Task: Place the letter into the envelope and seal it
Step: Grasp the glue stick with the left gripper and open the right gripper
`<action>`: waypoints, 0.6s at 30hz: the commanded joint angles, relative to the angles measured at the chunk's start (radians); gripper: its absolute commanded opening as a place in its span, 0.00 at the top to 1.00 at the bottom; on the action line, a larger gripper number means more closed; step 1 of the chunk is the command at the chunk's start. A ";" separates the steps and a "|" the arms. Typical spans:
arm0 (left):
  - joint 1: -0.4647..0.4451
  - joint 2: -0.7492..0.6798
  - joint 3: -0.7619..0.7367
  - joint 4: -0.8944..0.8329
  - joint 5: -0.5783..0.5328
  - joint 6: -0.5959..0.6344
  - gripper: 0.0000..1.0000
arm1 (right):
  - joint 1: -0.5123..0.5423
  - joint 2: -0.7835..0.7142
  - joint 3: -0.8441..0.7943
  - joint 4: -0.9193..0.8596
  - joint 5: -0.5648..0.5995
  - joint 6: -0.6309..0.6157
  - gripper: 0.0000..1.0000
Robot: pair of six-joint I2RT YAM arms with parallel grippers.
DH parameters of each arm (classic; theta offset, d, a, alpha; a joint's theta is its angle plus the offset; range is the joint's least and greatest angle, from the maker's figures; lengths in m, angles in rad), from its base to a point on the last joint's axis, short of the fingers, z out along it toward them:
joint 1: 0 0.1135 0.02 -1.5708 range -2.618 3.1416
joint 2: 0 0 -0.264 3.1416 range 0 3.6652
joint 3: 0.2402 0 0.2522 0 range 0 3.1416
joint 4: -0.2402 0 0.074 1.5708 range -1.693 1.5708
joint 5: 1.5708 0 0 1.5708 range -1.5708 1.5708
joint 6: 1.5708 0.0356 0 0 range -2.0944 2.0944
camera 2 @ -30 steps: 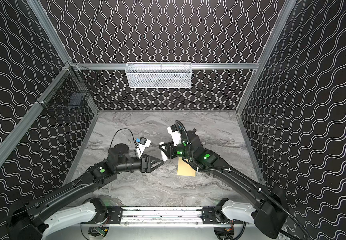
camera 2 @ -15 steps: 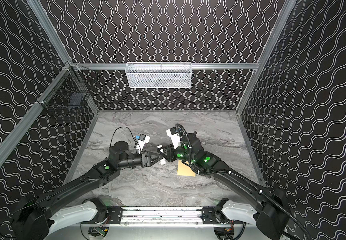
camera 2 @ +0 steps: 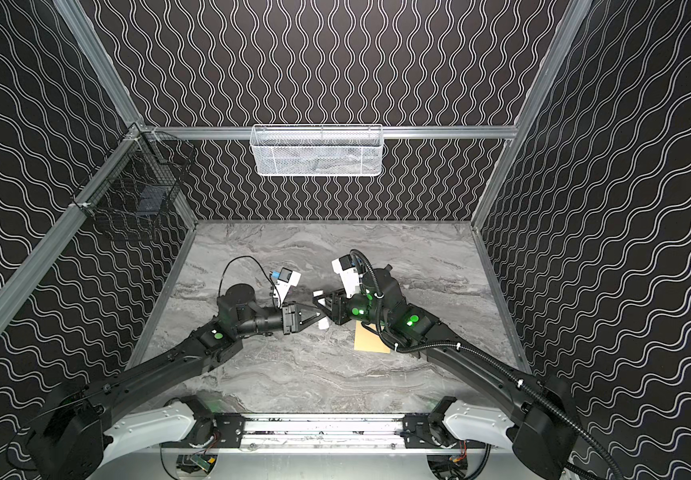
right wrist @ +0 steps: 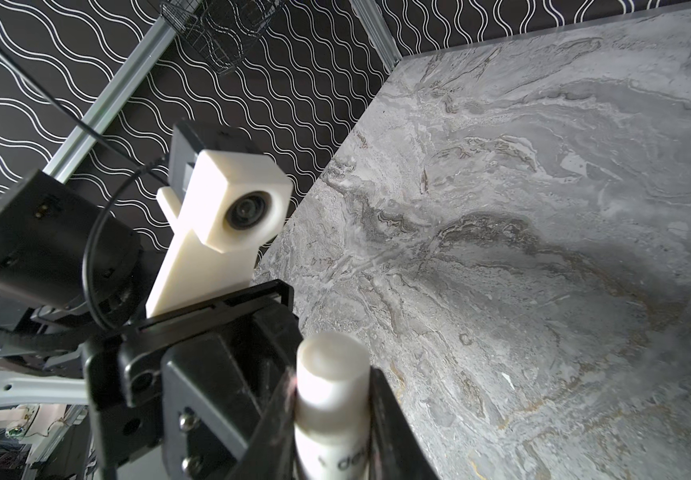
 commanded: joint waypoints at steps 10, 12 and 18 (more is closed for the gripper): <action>0.021 -0.049 0.000 -0.029 -0.081 0.019 1.00 | 0.005 -0.160 -0.026 0.031 0.010 0.060 0.08; 0.023 -0.067 0.012 -0.063 -0.106 0.033 1.00 | 0.000 -0.208 -0.045 0.016 0.041 0.063 0.05; 0.022 -0.134 0.030 -0.094 -0.230 0.031 1.00 | -0.001 -0.303 -0.135 -0.028 0.073 0.010 0.05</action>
